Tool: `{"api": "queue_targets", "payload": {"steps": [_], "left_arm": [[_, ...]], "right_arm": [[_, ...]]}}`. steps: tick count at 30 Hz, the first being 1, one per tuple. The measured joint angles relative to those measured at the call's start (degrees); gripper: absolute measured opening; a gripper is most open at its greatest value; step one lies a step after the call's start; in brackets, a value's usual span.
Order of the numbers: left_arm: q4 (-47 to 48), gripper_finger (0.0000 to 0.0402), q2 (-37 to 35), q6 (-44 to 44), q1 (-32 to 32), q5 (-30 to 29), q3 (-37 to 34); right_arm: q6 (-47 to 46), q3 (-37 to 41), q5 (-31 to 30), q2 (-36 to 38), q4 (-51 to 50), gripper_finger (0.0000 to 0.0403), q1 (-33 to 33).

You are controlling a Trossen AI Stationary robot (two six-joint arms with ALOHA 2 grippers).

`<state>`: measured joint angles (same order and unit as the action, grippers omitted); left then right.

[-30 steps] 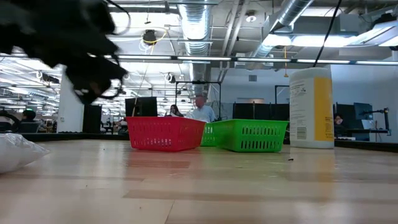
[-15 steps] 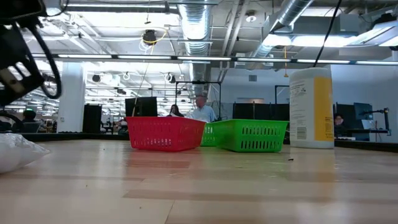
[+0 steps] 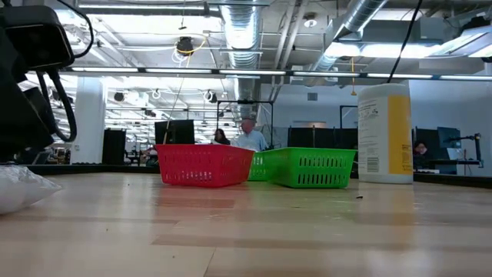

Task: Pick & Place Travel size toiletries
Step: Put the white cotton pack into the top green bin

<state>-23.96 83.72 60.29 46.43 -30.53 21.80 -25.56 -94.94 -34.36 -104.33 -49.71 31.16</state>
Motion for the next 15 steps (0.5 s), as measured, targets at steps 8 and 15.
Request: {"api": "queue_targets", "payload": {"steps": [8,15], "left_arm": [[4.30,0.0098,0.02,1.68,-0.02,1.42,-0.02],[4.87,0.0098,0.01,1.91,-0.02,1.93,-0.02]], "right_arm": [[0.00,0.00,0.01,0.00,0.00,0.0137,-0.04],[0.00,0.00,0.01,0.00,-0.01,0.0135,-0.04]]}}
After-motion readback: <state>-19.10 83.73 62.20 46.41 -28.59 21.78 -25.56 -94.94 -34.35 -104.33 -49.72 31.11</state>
